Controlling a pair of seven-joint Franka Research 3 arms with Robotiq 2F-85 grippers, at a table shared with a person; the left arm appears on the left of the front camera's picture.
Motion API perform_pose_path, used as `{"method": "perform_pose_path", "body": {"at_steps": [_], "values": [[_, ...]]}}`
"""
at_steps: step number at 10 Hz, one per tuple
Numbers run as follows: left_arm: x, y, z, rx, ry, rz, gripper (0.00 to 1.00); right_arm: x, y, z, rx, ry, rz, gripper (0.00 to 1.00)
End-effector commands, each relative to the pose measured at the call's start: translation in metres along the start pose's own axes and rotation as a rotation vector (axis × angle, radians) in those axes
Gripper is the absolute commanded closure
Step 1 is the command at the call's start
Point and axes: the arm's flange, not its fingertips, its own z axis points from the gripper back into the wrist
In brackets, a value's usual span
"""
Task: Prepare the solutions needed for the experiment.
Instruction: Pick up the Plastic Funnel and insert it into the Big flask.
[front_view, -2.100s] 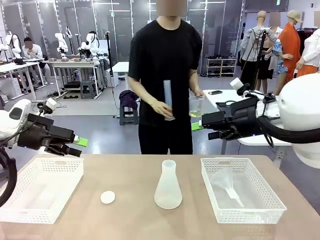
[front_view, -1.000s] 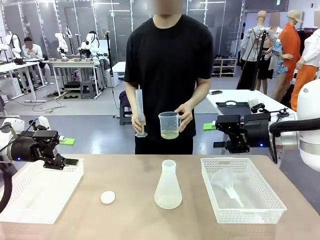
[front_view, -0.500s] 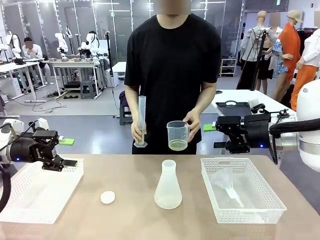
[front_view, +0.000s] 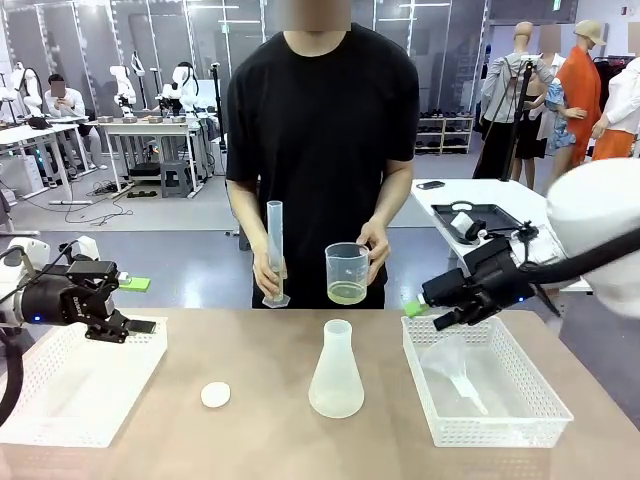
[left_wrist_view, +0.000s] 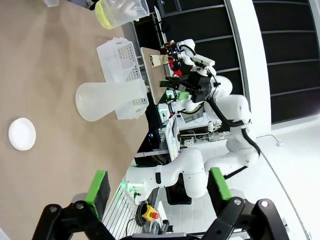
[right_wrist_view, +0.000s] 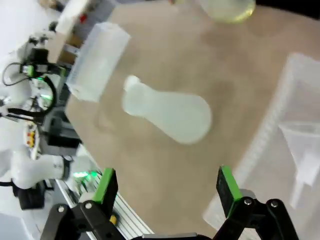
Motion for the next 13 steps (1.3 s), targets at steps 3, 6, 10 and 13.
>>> {"method": "perform_pose_path", "body": {"at_steps": [3, 6, 10, 13], "values": [[0.001, -0.001, 0.001, -0.003, -0.002, -0.012, 0.00, 0.054, 0.002, 0.042, -0.291, 0.296, 0.321, 0.00], [0.001, -0.001, 0.001, -0.003, -0.002, -0.012, 0.00, 0.055, -0.005, 0.029, -0.271, 0.364, 0.262, 0.00], [0.001, -0.001, 0.001, -0.003, -0.002, -0.012, 0.00, 0.055, -0.005, 0.029, -0.271, 0.364, 0.262, 0.00], [0.001, -0.001, 0.001, -0.003, -0.002, -0.012, 0.00, 0.076, -0.016, 0.016, -0.305, 0.504, 0.437, 0.00]]}}
